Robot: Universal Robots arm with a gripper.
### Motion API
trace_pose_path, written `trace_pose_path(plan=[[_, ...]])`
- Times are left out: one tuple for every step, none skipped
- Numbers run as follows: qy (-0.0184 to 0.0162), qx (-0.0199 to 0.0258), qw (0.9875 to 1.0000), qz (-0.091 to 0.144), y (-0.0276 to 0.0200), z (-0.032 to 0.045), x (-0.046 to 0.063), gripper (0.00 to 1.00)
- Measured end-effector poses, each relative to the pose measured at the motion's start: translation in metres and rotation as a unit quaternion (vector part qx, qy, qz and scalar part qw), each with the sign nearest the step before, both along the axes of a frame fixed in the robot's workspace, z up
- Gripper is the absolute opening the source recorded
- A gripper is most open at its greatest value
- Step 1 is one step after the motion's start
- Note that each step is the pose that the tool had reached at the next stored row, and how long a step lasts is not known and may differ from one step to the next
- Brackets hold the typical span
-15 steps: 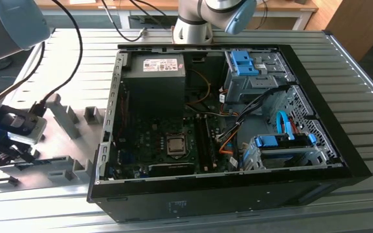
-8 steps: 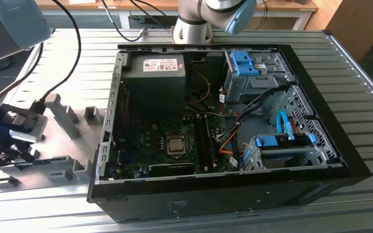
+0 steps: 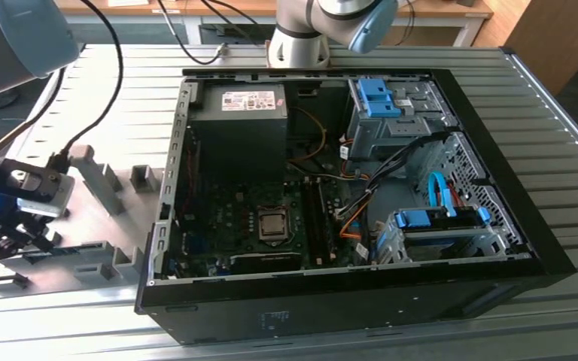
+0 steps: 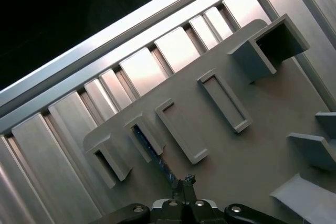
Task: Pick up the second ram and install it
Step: 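Pick up the second ram and move it above second insertion slot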
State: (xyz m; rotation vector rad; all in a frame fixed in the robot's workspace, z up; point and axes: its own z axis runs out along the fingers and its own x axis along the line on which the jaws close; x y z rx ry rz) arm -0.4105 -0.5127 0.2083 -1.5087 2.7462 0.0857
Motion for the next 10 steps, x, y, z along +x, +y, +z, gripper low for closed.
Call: trace_pose_path(plan=[[0.0, 0.0, 1.0, 0.004, 0.0, 0.0, 0.0, 0.11], [0.0, 0.0, 1.0, 0.007, 0.0, 0.0, 0.0, 0.11], [0.0, 0.0, 0.9999, 0.011, 0.0, 0.0, 0.0, 0.11], [0.0, 0.0, 0.9999, 0.014, 0.0, 0.0, 0.0, 0.11], [0.0, 0.0, 0.9998, 0.018, 0.0, 0.0, 0.0, 0.11], [0.0, 0.0, 0.9998, 0.021, 0.0, 0.0, 0.0, 0.11], [0.0, 0.0, 0.9997, 0.025, 0.0, 0.0, 0.0, 0.11], [0.0, 0.0, 0.9996, 0.028, 0.0, 0.0, 0.0, 0.11], [0.0, 0.0, 0.9995, 0.032, 0.0, 0.0, 0.0, 0.11], [0.0, 0.0, 0.9994, 0.035, 0.0, 0.0, 0.0, 0.11]])
